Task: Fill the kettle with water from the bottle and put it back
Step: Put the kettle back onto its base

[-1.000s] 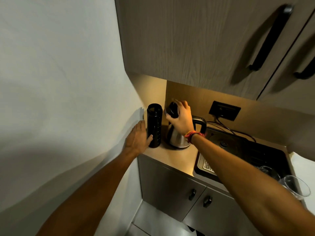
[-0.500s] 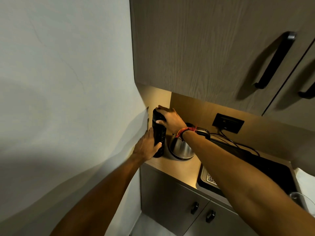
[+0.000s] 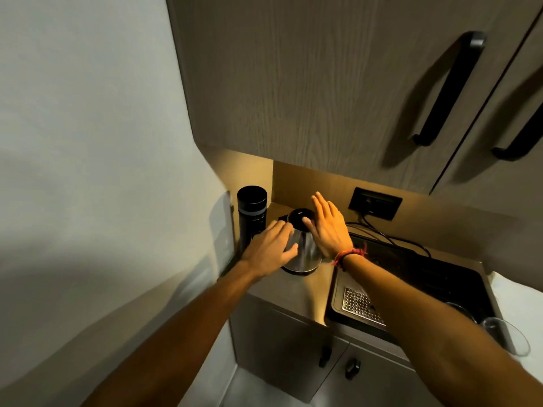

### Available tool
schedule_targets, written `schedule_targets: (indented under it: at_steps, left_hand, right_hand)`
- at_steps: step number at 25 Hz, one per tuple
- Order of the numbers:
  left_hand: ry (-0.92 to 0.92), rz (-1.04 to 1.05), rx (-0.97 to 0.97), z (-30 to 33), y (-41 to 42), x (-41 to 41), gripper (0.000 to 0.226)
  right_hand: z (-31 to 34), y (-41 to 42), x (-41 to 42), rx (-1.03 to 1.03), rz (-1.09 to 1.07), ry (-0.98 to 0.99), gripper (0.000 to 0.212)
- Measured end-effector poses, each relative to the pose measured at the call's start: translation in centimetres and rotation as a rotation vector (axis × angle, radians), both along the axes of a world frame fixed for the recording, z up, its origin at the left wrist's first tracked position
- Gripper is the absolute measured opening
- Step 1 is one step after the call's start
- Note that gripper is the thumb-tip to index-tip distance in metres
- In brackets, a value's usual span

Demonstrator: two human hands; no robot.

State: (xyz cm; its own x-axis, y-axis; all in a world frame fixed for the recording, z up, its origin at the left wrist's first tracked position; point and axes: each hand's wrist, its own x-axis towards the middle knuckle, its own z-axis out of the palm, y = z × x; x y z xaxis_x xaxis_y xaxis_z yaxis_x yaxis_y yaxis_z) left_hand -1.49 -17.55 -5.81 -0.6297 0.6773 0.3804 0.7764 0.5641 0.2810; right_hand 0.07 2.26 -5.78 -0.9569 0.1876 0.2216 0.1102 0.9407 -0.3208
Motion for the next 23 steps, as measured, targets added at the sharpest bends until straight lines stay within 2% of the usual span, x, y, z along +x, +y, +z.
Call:
schedule_targets:
  at_steps: [2,4,6,8,12,15,17,20,22,23]
  left_hand:
    - [-0.004,0.003,-0.06,0.6,3.4,-1.6,0.056]
    - [-0.101,0.121,-0.206,0.7,6.1,-3.9,0.09]
    - [-0.248,0.257,-0.366,0.1,7.6,-5.6,0.118]
    - [-0.321,0.3,-0.446,-0.7,8.8,-6.2,0.129]
    - [-0.246,0.338,-0.377,-1.3,8.9,-6.4,0.114]
    - [-0.292,0.327,-0.277,-0.5,9.5,-6.1,0.117]
    - [-0.28,0.293,-0.203,0.7,10.6,-5.8,0.112]
    - [-0.305,0.212,-0.073,2.5,13.4,-5.3,0.101]
    - [-0.326,0.149,-0.026,3.3,15.6,-4.8,0.103]
    - [-0.309,0.123,-0.036,3.6,16.6,-4.3,0.105]
  right_hand:
    - [-0.5,3.3,-0.1,0.01,-0.038,-0.168,0.063]
    - [-0.4,5.1,-0.1,-0.034,-0.023,-0.338,0.061]
    - [0.0,5.7,-0.5,-0.055,-0.014,-0.376,0.047]
    - [0.1,6.1,-0.9,-0.052,-0.015,-0.333,0.029]
    - [-0.1,6.7,-0.6,-0.061,0.007,-0.265,0.023]
    - [1.9,7.1,0.3,-0.164,-0.103,-0.174,0.023]
    - [4.8,7.6,3.1,-0.154,-0.177,-0.207,0.013]
    - [7.9,9.8,6.6,-0.213,-0.253,-0.359,0.035]
    - [6.1,13.0,7.0,-0.255,-0.281,-0.424,0.034]
    - [5.2,14.6,6.3,-0.248,-0.241,-0.376,0.027]
